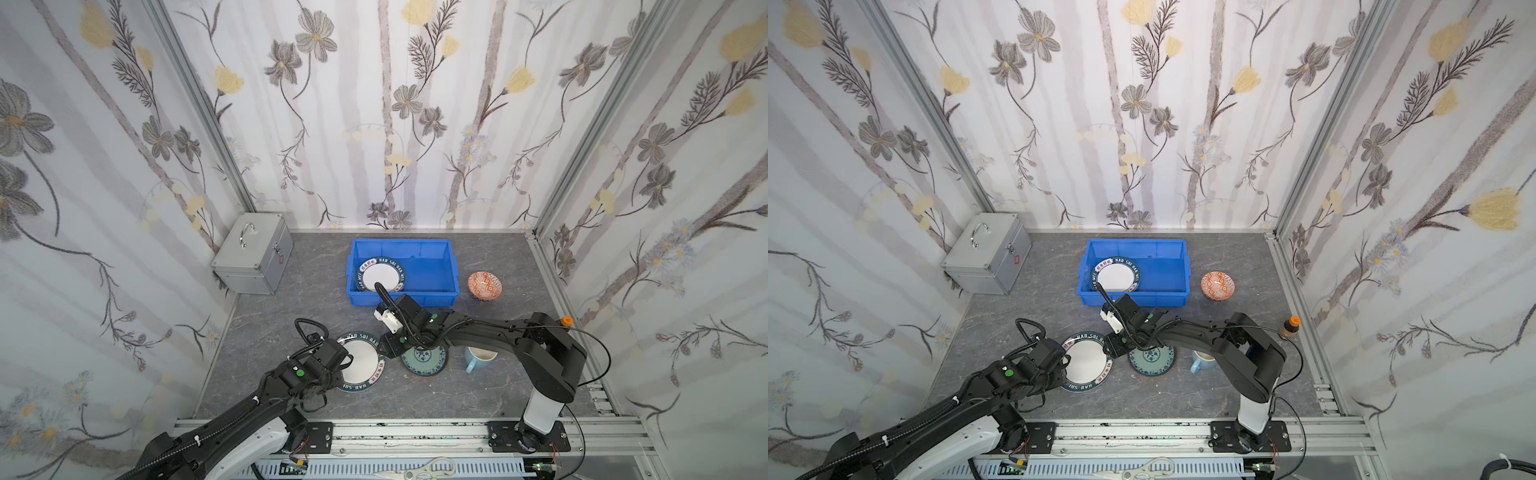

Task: Place the mixed dishes into the plastic bin
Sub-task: 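Move right gripper to the remaining green-rimmed plate and pinch its edge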

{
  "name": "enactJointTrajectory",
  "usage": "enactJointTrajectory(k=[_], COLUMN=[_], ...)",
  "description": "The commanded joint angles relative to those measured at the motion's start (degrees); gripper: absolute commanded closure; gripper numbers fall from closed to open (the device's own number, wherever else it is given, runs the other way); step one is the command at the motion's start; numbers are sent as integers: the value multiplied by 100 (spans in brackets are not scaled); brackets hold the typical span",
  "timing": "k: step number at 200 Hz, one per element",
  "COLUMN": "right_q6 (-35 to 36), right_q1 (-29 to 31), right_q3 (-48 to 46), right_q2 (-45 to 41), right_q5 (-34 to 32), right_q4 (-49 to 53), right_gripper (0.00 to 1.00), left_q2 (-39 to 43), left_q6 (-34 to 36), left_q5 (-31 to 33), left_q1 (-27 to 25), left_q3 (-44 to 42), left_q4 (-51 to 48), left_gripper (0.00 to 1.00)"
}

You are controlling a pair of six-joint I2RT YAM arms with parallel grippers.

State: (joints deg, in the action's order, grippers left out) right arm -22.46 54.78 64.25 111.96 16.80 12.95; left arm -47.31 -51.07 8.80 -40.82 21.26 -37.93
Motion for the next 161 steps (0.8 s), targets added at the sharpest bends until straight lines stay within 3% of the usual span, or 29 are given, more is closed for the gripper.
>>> enactJointTrajectory(k=[1, 30, 161], right_q6=[-22, -20, 111], right_q1=[14, -20, -369], right_q3=[87, 122, 351], right_q2=[104, 265, 721], right_q5=[62, 63, 460], right_q4=[-187, -158, -108], right_gripper=[52, 54, 56], left_q2=[-39, -87, -1188], left_q6=[-112, -88, 80], left_q5=[113, 133, 43], left_q1=[-1, -5, -8], left_q3=[-34, -25, 161], left_q4=[126, 178, 838], left_gripper=[55, 64, 76])
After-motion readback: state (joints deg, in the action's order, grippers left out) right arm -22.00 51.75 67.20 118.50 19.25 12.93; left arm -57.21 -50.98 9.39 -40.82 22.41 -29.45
